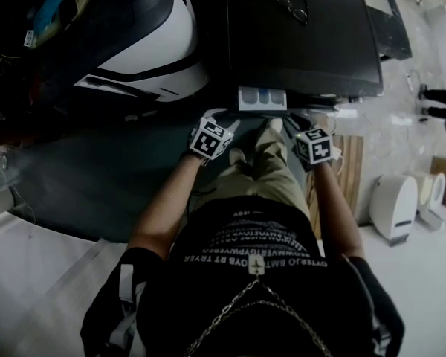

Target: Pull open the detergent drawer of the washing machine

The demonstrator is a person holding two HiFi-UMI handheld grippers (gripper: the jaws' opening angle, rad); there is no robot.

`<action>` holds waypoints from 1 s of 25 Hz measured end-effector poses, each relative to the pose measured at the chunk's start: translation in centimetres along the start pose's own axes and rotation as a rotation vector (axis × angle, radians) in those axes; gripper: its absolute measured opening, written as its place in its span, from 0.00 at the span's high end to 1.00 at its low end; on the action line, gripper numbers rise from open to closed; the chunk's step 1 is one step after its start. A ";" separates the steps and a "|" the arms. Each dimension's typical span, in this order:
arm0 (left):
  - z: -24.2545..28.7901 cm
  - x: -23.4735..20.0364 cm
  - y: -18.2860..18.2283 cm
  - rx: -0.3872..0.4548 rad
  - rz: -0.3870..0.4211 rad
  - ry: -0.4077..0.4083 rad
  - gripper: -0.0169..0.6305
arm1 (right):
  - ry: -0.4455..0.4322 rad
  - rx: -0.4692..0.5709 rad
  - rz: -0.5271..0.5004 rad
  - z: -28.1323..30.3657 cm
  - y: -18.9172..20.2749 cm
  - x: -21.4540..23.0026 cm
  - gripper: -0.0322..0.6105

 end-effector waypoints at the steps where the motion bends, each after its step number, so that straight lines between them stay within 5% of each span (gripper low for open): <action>1: -0.1 0.1 0.1 -0.001 0.003 0.002 0.74 | 0.002 -0.002 0.003 -0.1 0.1 -0.2 0.80; 25: -2.3 3.2 3.6 -0.056 0.048 0.064 0.74 | 0.006 -0.057 0.042 -1.7 4.1 -2.8 0.80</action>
Point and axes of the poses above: the fingertips, and each gripper's own axes: z forward along the fingers, x to its right, y out of its underside, the point moved 1 cm from there along -z, backward along the fingers, and after that the axes turned 14 degrees about -y, right-handed, at the moved point
